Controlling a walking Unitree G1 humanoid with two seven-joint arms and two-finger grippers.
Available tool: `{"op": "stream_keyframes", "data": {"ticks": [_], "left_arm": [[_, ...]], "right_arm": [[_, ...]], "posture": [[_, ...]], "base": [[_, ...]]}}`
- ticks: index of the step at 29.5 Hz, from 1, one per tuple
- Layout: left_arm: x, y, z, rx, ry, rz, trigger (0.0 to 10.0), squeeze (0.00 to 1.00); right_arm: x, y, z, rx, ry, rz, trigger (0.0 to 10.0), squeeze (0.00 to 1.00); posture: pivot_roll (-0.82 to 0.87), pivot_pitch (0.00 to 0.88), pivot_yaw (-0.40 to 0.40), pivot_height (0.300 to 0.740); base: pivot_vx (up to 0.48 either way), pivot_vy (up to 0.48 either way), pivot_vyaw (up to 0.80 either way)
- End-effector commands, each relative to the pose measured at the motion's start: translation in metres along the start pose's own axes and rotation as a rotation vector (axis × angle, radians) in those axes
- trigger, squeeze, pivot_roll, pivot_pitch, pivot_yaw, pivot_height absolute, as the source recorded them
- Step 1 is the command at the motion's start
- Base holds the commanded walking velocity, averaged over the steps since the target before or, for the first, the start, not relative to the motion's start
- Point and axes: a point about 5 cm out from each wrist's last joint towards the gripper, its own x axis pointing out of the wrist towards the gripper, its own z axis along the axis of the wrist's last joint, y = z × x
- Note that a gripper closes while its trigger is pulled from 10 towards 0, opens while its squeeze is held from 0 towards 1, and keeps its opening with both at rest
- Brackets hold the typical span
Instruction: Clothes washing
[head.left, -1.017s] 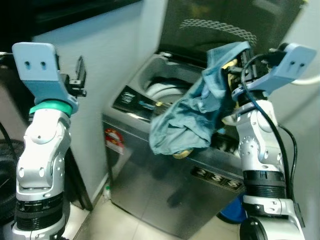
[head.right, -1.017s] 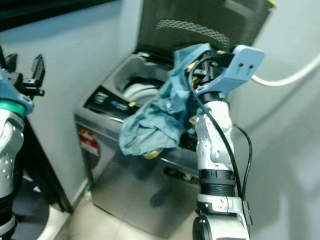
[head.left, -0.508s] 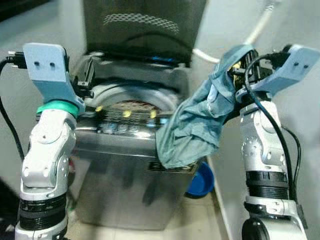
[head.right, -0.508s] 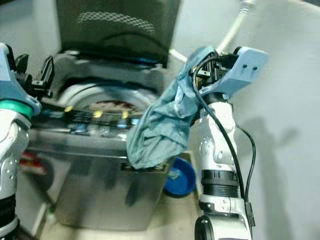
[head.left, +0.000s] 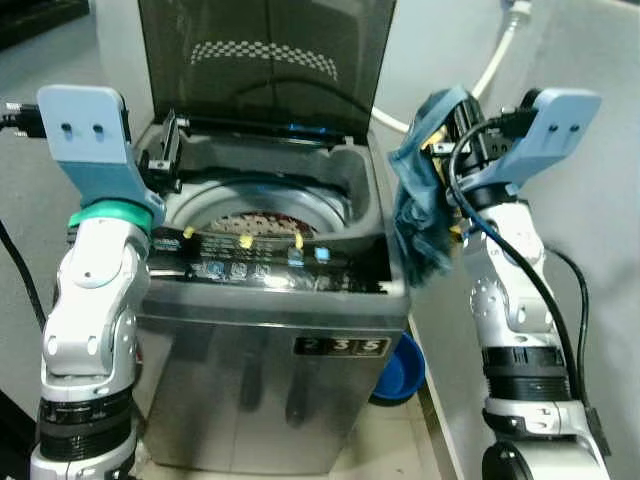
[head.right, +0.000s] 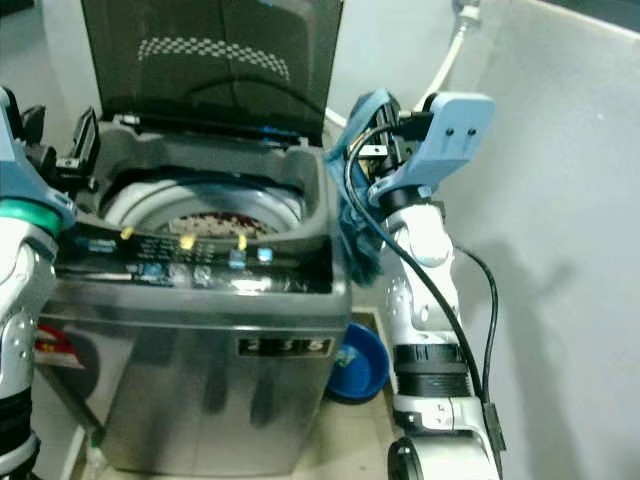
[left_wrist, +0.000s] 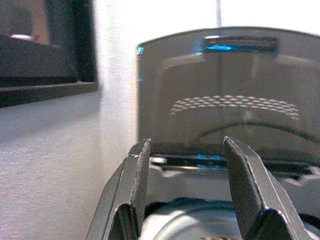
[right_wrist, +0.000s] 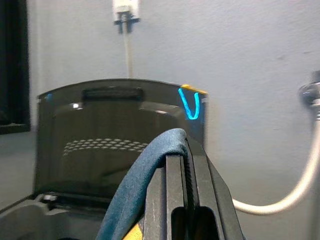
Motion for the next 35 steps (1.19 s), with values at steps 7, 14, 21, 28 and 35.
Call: {"op": "stream_keyframes", "data": {"ticks": [7, 14, 21, 28, 35], "left_arm": [[0.0, -0.005, -0.002, 0.01, 0.009, -0.025, 10.0, 0.0], [0.0, -0.007, -0.003, 0.009, 0.015, -0.042, 10.0, 0.0], [-0.001, -0.01, -0.004, -0.01, 0.027, -0.05, 10.0, 0.0], [-0.005, -0.018, -0.005, 0.003, 0.024, -0.148, 10.0, 0.0], [-0.015, -0.058, 0.004, -0.027, 0.0, -0.672, 10.0, 0.0]], "right_arm": [[-0.004, -0.008, -0.001, -0.01, 0.001, -0.028, 10.0, 0.0], [-0.005, -0.009, -0.001, -0.013, 0.005, -0.034, 10.0, 0.0], [-0.006, -0.007, -0.004, -0.06, 0.015, -0.014, 10.0, 0.0], [0.003, 0.015, 0.004, -0.122, -0.021, 0.182, 10.0, 0.0], [0.04, 0.053, 0.041, 0.068, -0.137, 0.476, 10.0, 0.0]], "posture": [[0.15, 0.0, -0.032, 0.74], [0.15, 0.006, -0.033, 0.74], [0.15, 0.009, -0.034, 0.74], [0.15, 0.017, -0.038, 0.74], [0.17, 0.02, -0.061, 0.74]], "base": [[0.0, 0.0, 0.0], [0.0, 0.0, 0.0], [0.0, 0.0, 0.0], [0.0, 0.0, 0.0], [0.0, 0.0, 0.0]]}}
